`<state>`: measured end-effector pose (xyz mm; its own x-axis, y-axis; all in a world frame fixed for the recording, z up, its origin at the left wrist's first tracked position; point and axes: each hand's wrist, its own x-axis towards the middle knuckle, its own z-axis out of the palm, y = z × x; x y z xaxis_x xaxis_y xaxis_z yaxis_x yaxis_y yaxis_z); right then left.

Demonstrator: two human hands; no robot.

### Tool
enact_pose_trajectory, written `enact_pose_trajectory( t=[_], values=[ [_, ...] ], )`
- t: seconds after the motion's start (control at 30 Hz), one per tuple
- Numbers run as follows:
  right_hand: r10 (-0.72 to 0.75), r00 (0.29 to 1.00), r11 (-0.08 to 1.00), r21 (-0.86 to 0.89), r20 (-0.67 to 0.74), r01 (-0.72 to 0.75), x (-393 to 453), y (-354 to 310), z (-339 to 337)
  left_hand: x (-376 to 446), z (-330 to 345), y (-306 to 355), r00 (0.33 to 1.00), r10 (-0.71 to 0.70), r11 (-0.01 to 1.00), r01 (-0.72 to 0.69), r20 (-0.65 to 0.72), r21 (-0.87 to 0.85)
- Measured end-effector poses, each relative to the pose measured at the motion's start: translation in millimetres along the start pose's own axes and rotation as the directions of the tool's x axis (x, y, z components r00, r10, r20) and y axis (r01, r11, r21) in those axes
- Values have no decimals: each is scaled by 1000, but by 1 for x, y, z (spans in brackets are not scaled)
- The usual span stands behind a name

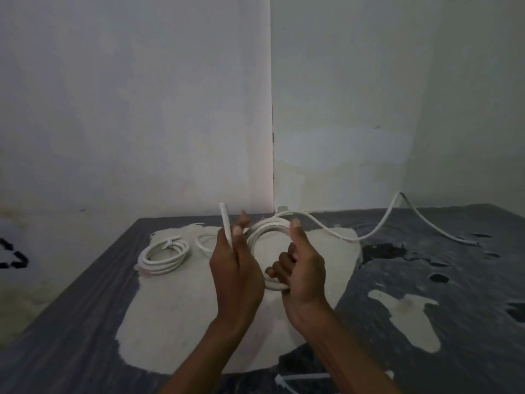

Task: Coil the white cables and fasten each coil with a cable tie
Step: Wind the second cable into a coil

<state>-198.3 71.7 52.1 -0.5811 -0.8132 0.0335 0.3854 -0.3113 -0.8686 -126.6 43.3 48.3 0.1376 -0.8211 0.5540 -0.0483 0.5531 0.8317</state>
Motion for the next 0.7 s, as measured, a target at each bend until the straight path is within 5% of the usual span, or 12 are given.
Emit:
enact_pose_trajectory(
  t=[0.23, 0.5, 0.7],
  values=[
    [145, 973, 970, -218, 179, -104, 5, -2, -13, 9, -12, -13, 968, 129, 970, -169, 217, 176],
    [91, 937, 737, -656, 338, 165, 10, -7, -21, -2, -17, -27, 898, 138, 924, -269, 417, 271],
    [230, 956, 810, -580, 183, -84, 17, -16, -28, 0, -13, -28, 806, 52, 919, -270, 590, 288]
  ],
)
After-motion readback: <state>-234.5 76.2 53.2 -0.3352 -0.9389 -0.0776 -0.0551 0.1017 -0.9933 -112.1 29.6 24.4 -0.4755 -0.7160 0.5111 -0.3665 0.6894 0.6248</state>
